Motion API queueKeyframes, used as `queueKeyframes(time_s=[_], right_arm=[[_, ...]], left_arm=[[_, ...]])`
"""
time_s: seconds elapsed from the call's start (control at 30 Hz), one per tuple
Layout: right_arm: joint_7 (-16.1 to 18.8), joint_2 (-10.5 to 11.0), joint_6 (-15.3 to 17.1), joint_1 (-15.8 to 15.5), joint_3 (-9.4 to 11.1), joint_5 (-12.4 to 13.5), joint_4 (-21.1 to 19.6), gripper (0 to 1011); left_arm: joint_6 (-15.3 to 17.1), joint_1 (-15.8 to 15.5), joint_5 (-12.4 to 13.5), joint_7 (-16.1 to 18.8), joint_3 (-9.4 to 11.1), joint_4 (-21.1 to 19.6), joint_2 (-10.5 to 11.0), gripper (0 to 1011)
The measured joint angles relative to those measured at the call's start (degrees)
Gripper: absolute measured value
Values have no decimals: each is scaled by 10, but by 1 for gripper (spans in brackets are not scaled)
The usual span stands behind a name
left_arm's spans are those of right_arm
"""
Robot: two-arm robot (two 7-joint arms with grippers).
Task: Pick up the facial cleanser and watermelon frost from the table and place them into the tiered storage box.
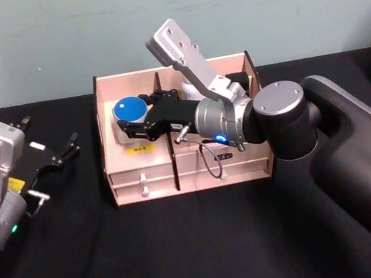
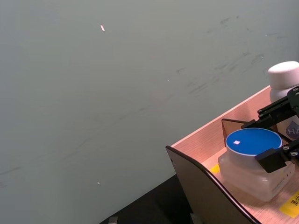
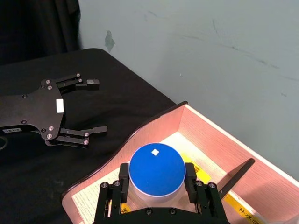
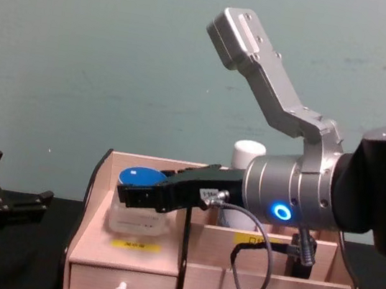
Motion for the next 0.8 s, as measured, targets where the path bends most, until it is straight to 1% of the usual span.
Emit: queueKeyframes(time_s=[0.2,0.47,0.53,0.57,0.67,0.7,0.73,0.77,0.8], right_arm=[[-2,-5,9,2,0,-6,4,708],[-2,-4,10,2,0,-6,4,713],[-2,-4,11,2,0,-6,5,746],[-2,-4,11,2,0,-6,5,789],[-2,-4,10,2,0,-6,5,863],[-2,-4,10,2,0,-6,5,912],[-2,-4,10,2,0,-6,5,920],[-2,-3,8,1,1,-6,4,959],[-2,-3,6,0,2,-6,3,973]], left_arm=[[0,0,0,0,0,0,0,1001],[0,0,0,0,0,0,0,1001],[0,0,0,0,0,0,0,1001],[0,0,0,0,0,0,0,1001],[0,0,0,0,0,0,0,1001],[0,0,0,0,0,0,0,1001],[0,0,0,0,0,0,0,1001],[0,0,0,0,0,0,0,1001],[0,0,0,0,0,0,0,1001]])
